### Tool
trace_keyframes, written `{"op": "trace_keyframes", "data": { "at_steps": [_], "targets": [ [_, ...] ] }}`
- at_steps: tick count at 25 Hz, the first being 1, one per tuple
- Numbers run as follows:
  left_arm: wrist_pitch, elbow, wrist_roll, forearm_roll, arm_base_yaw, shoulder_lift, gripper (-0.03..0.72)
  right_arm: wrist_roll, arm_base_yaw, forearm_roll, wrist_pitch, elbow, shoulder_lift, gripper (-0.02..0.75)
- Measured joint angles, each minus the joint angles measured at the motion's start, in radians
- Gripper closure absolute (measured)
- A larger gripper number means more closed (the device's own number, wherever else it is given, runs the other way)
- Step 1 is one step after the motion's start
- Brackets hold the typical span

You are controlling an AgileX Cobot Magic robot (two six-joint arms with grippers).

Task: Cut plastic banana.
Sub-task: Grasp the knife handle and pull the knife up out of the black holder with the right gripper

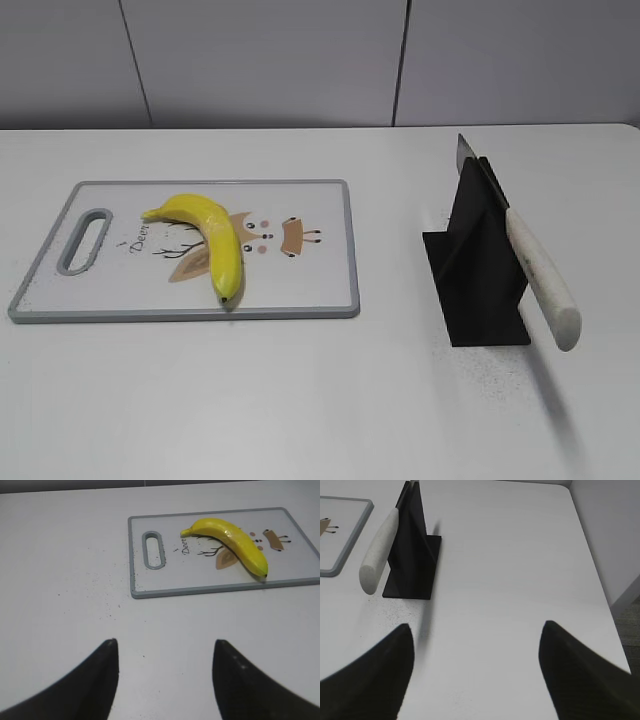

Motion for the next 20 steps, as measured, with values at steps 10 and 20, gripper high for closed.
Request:
{"op": "trace_keyframes", "data": {
  "at_steps": [10, 20],
  "targets": [
    [0.0, 0.0, 0.0, 0.0, 0.0, 0.0, 0.107, 0.0, 0.0, 0.0, 0.0, 0.0, 0.0, 0.15],
    [0.0, 0.0, 0.0, 0.0, 0.0, 0.0, 0.107, 0.0, 0.0, 0.0, 0.0, 0.0, 0.0, 0.151]
  ]
}}
